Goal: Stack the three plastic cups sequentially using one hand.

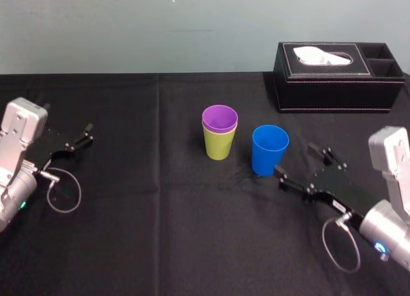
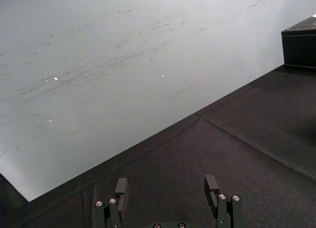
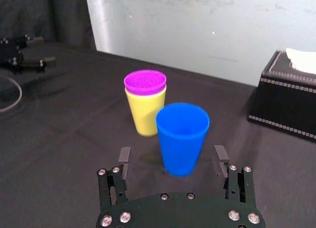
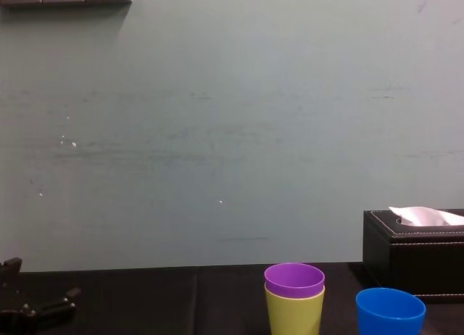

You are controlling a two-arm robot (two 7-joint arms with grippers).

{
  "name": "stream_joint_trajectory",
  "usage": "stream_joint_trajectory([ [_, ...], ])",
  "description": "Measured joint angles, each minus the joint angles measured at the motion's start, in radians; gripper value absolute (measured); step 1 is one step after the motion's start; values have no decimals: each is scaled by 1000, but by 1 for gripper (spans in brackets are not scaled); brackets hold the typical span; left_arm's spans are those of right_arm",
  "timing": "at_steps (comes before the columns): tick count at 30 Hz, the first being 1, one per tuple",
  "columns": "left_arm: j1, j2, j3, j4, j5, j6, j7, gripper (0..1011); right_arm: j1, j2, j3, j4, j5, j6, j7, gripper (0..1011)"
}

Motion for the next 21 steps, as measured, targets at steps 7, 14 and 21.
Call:
stream_joint_trajectory([
  [7, 0, 0, 0, 0, 0, 0, 0, 1011, -14, 4, -9, 37, 3, -30, -6, 1004],
  [14, 0, 0, 0, 0, 0, 0, 0, 1011, 25, -32, -34, 88, -22, -40, -42, 1004],
  [21, 0, 0, 0, 0, 0, 0, 0, 1011, 66, -73, -57, 134, -50, -40, -70, 1004],
])
